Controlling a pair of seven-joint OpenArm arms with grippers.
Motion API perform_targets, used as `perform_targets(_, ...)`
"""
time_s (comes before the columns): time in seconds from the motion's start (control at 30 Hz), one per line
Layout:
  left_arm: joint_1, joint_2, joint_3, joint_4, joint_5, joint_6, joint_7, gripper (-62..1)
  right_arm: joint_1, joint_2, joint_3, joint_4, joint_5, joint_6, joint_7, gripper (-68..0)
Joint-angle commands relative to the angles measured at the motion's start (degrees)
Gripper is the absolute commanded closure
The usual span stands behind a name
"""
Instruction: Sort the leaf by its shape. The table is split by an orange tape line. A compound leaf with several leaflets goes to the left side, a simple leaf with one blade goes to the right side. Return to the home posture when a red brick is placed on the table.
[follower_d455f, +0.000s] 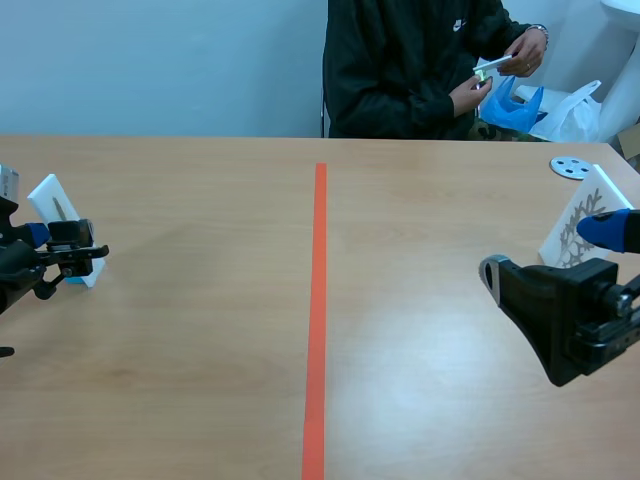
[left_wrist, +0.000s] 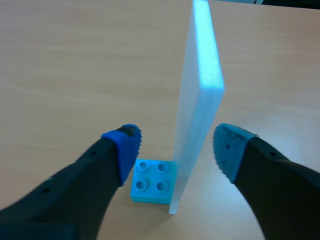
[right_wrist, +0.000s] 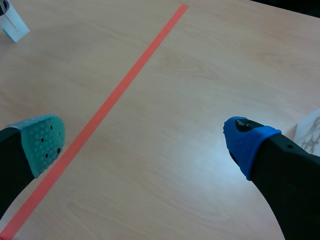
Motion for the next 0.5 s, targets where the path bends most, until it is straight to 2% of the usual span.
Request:
perform_targets(0.0, -1.1, -2.0, -0.2, 2.3, -0.2, -0.1, -0.9, -42.3, 0.5, 0.8, 0.2, 0.2, 0.5, 0.0, 0.6, -67.9)
perform_targets(0.1, -0.9, -3.4, -0.2, 4.8, -0.2, -0.1, -0.7, -48.1, 0.5, 0.8, 0.2, 0.2, 0.5, 0.0, 0.6, -67.9)
perform_targets(0.27, 0.1, -6.4, -0.4, 10.8, -0.2, -0.5, 0.7, -48.9, 0.5, 0.8, 0.2, 0.2, 0.5, 0.0, 0.4, -67.9)
perform_targets(0.4, 3.6, -8.9, -1.7, 18.6, -3.7, -2.7, 4.8, -60.0, 0.5, 0.8, 0.2, 0.2, 0.5, 0.0, 0.4, -67.9)
perform_targets(0.47, 5.9, -9.9, -3.0, 23.1, -5.5, -2.8, 7.1, -61.3, 0.5, 0.8, 0.2, 0.2, 0.5, 0.0, 0.4, -67.9)
